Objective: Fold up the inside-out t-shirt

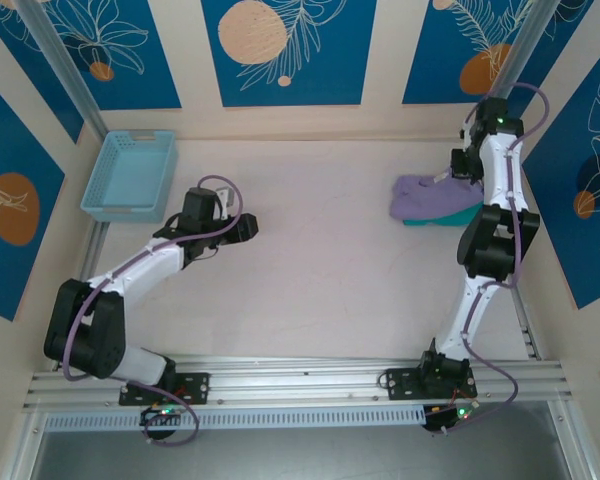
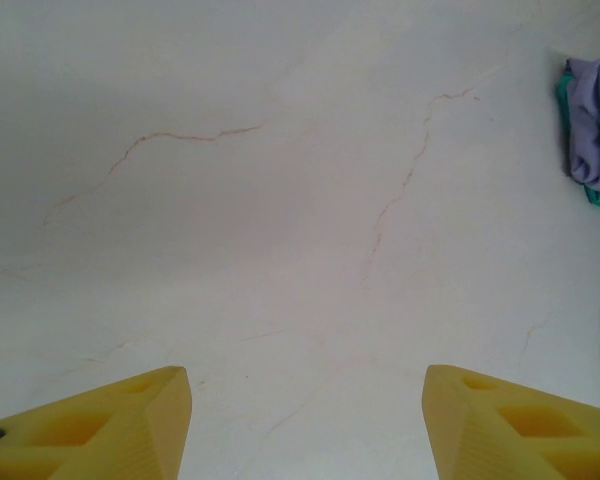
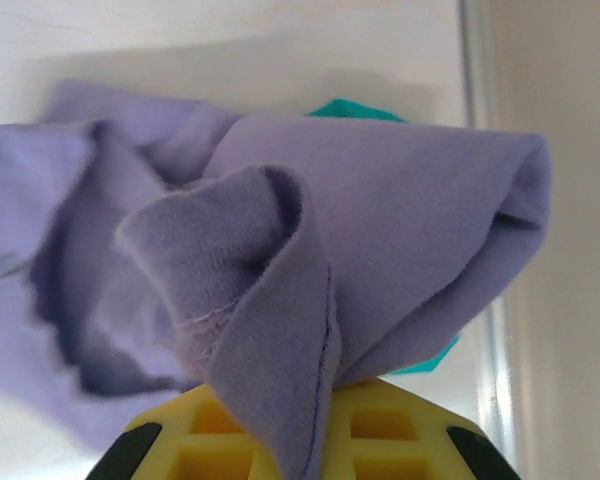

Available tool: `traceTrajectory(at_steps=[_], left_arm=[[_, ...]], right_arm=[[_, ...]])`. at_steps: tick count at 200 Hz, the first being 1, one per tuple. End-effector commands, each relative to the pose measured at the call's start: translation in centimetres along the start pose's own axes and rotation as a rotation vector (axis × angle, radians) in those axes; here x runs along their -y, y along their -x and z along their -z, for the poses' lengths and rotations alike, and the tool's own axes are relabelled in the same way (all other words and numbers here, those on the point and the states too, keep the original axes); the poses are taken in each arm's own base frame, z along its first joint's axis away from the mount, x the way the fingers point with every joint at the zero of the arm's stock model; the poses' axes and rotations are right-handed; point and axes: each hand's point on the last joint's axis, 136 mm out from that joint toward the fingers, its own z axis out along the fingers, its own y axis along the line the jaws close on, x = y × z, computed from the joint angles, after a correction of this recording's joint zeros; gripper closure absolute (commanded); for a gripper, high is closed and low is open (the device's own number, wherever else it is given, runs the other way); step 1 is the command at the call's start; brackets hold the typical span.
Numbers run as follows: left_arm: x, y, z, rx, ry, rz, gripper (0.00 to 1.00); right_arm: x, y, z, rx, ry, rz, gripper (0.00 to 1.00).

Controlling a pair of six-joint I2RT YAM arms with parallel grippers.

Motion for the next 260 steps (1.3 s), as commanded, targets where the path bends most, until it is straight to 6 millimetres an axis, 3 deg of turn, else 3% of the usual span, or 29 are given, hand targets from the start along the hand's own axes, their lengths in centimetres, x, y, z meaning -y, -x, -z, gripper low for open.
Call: traceTrajectory(at_steps=[1,30,41,50,78,100,115,131,176,190,209,236,260], left_arm=[[-0.2,-0.2,-0.4,-0.022,-0.008,-0.012,0.38],[-0.2,-0.5,-1.1,-0.039,-0.019,-0.002,0.38],[-0.4,-0.5,-1.2,-0.044,-0.012,-0.007,0.37],[-0.6,-0.6,-1.2,-0.046,-0.001,-0.008,0.37],[-1.2,-0.4,-0.4,-0.02,0.038,-0.026,0.36],[-1.6,0.2,1.0,0.027,0.076,-0.043,0.32],[-2.3,0.7,2.4,0.08,0.113,-0.054,0.28],[-2.8,1.2,4.0,0.147,0.148,-0.066,0.23],[-5.5,2.2,9.3,0.363,0.31,-0.121,0.04],[-6.8,2.0,10.6,0.42,0.382,-0.143,0.0],[-8.8,1.8,12.1,0.5,0.491,-0.171,0.0],[-11.0,2.1,13.4,0.608,0.623,-0.215,0.0],[-12.8,2.7,13.1,0.639,0.715,-0.266,0.0]], right_arm=[[3.8,1.7,-2.3,0.032,-0.193,-0.011,0.78],[5.0,3.4,-5.0,0.066,-0.263,-0.034,0.57],[5.4,3.7,-5.2,0.064,-0.295,-0.05,0.51],[5.7,3.7,-5.0,0.059,-0.32,-0.065,0.4],[5.6,4.4,-2.0,0.107,-0.333,-0.108,0.22],[4.3,4.8,2.3,0.179,-0.306,-0.119,0.16],[1.6,4.2,5.2,0.232,-0.232,-0.111,0.16],[-3.0,2.8,8.1,0.313,-0.108,-0.082,0.16],[-16.7,-5.2,13.7,0.537,0.188,0.082,0.11],[-19.7,-7.9,13.7,0.566,0.234,0.135,0.06],[-20.8,-10.7,12.5,0.571,0.237,0.135,0.01],[-18.9,-12.4,10.0,0.616,0.143,0.086,0.01],[-17.0,-13.0,7.7,0.636,0.072,0.032,0.01]])
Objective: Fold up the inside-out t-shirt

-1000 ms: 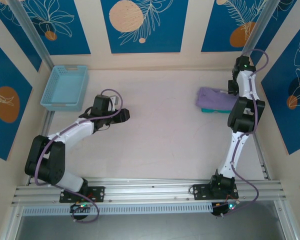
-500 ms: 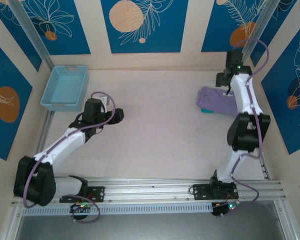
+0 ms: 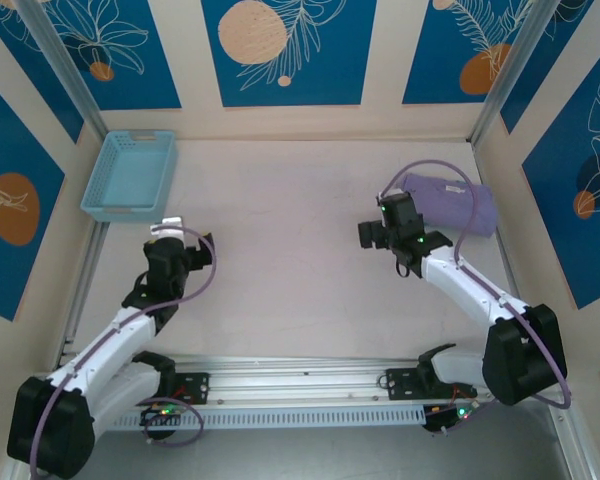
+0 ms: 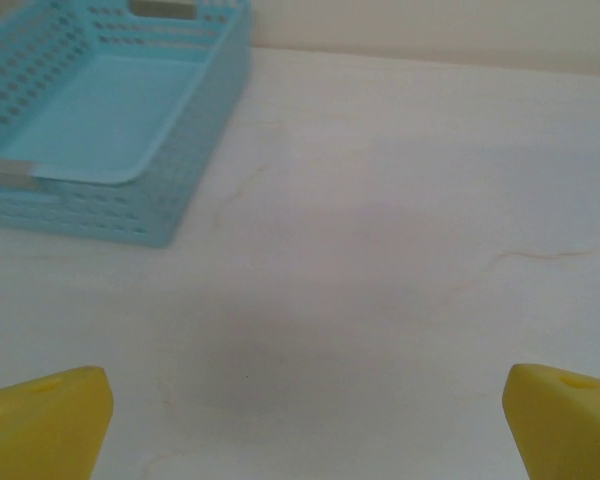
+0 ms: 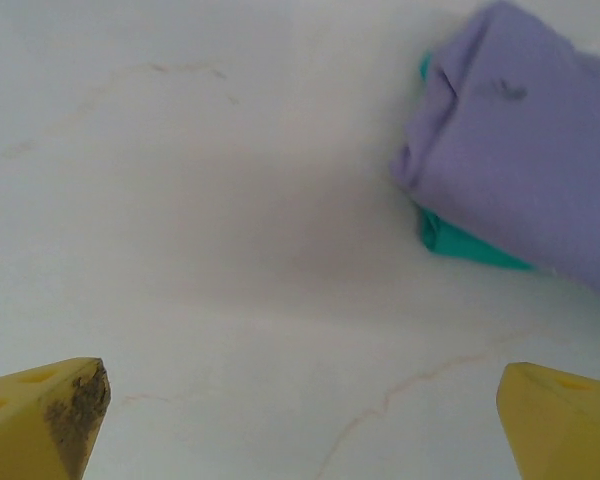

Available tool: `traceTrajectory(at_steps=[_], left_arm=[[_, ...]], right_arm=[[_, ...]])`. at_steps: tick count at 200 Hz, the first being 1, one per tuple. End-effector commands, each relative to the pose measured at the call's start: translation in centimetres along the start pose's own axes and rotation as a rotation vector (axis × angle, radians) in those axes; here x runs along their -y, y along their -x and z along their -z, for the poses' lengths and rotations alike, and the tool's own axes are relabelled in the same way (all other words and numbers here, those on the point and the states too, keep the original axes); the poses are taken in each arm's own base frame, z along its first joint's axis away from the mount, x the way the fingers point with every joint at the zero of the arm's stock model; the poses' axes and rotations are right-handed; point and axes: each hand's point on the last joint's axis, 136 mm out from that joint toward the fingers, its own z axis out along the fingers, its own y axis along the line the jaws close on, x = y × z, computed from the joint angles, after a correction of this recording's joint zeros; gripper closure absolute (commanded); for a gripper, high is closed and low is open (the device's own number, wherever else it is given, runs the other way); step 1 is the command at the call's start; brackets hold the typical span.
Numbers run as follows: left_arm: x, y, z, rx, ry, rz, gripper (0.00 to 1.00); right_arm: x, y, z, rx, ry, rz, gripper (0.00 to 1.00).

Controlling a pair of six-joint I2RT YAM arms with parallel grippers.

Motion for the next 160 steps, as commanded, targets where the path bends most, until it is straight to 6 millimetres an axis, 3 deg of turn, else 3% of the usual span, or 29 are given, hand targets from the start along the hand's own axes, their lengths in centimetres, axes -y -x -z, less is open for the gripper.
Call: traceTrajectory(at_steps=[1,39,70,90,124,160], left_arm=[[-2.7,2.3,-0.9,0.133,0.157,-0.061,0.01],[-2.9,0.0,-5.2,0.082,0.165,-0.148,0.0],[-1.2,-0.6,-7.5,0.095,0.088,-0.201,0.0],[-1.0,-1.4,-8.9,0.09,0.051,-0.194,0.01],[-0.9,-2.8,-9.6,0.064,-0.032,-0.155,0.01],[-1.1,-2.7,-9.6,0.078,-0.037,-0.143,0.01]], right_arm=[[2.6,2.5,0.1,0.171,-0.106,-0.106,0.01],[3.5,1.0,-2.6,0.288,-0.098,-0.087,0.01],[4.8,-0.3,-4.5,0.324,-0.027,-0.178,0.01],[4.9,0.2,-4.5,0.371,-0.013,-0.164,0.01],[4.5,0.8,-4.7,0.463,0.053,-0.161,0.01],[4.6,-0.1,-7.0,0.436,0.073,-0.183,0.01]])
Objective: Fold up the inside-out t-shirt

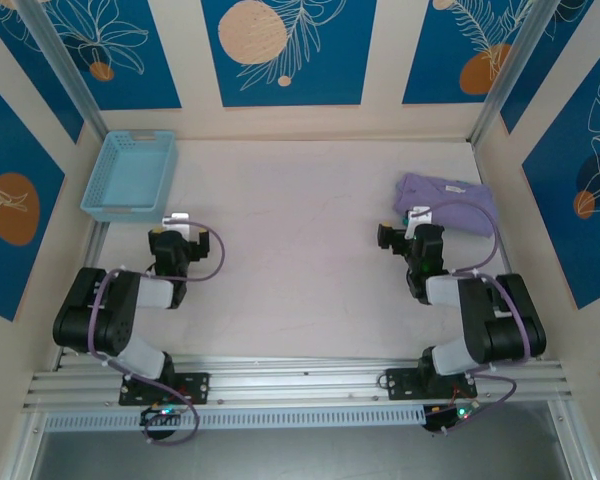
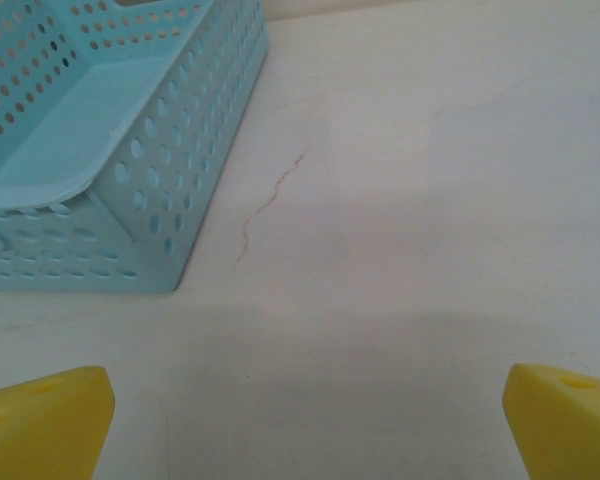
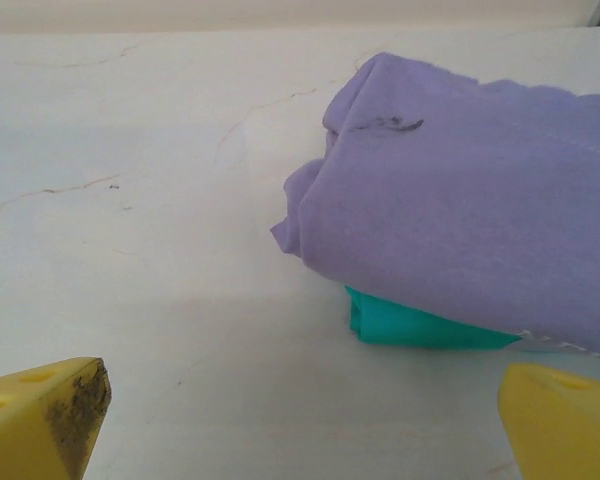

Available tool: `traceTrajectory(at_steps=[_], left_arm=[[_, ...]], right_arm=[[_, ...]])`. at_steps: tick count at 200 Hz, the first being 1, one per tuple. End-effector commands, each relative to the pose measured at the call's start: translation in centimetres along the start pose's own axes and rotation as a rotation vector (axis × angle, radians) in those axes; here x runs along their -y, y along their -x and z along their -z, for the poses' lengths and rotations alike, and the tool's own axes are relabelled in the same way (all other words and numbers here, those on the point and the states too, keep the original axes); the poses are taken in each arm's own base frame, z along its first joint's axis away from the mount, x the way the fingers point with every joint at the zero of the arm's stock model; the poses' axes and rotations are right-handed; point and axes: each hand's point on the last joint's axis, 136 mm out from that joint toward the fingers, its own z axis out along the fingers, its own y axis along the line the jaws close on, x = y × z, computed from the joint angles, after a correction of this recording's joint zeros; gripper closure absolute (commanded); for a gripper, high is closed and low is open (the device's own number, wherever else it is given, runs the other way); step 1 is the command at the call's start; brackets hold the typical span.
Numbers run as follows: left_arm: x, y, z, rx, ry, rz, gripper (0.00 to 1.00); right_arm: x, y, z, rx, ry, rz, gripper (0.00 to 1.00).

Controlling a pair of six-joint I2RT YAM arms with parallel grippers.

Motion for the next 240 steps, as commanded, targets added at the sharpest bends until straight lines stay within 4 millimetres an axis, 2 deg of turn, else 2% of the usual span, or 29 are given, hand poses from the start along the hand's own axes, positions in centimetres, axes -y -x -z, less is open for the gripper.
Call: traceTrajectory(at_steps=[1,20,240], left_arm=[[0.54,1.24,0.02,0.056,-0.049,0.023,0.01],[0.49,1.24,0.02,0.058,-0.048,0.024,0.0],[0.52,1.33,0.04,0.064,-0.048,0.02,0.0]], right_arm=[[-0.45,1.45,-0.67,0.066,0.047,-0.018,0.01],[0.32,1.33,-0.78,0.04,0.071,-0.073,0.01],[0.12,1.33,-0.82,0.042,0.067,-0.06,0.01]])
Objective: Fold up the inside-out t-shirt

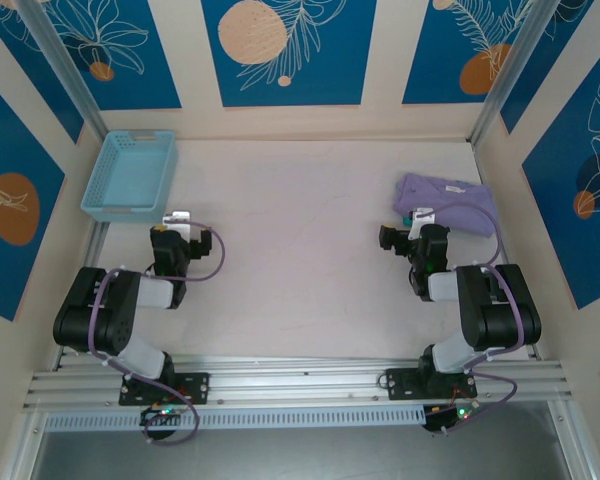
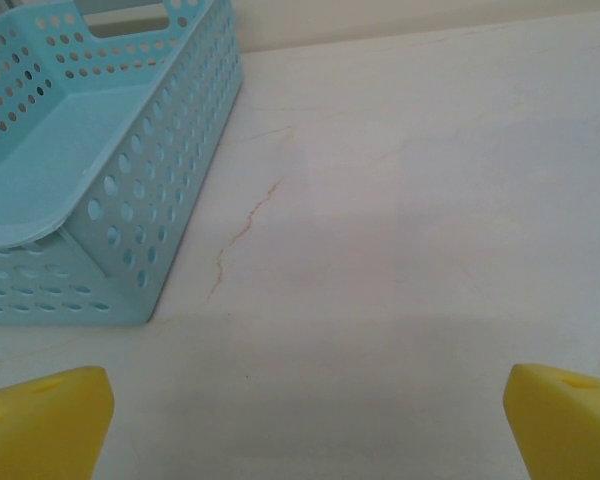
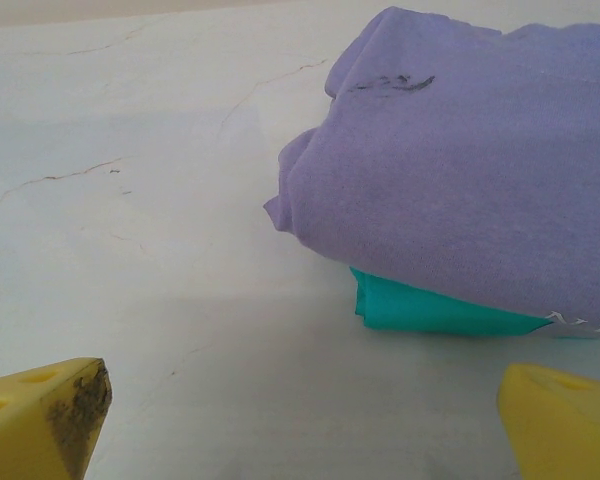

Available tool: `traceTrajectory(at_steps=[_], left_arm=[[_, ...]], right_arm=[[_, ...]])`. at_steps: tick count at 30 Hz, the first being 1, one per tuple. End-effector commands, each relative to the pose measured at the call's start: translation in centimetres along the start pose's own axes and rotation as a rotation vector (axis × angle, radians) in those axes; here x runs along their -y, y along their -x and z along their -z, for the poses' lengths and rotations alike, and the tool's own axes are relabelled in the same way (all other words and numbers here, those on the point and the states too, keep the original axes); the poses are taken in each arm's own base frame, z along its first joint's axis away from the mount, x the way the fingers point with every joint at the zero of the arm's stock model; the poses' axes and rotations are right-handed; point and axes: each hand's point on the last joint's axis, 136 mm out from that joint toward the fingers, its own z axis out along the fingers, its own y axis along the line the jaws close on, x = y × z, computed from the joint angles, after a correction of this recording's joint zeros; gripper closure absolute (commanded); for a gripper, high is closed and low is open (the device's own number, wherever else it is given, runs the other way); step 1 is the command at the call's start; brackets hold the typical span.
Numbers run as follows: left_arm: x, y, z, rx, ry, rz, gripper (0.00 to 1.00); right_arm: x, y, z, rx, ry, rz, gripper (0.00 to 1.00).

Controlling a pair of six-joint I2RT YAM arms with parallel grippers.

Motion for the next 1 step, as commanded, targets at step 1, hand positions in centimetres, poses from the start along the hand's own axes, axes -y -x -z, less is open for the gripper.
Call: traceTrajectory(at_steps=[1], left_arm=[[-0.13,0.31,0.01,0.021,-0.007,0.011,0.0]], right_arm=[[-0.57,2.08,-0.11,0.065,0.022,-0.003,0.01]])
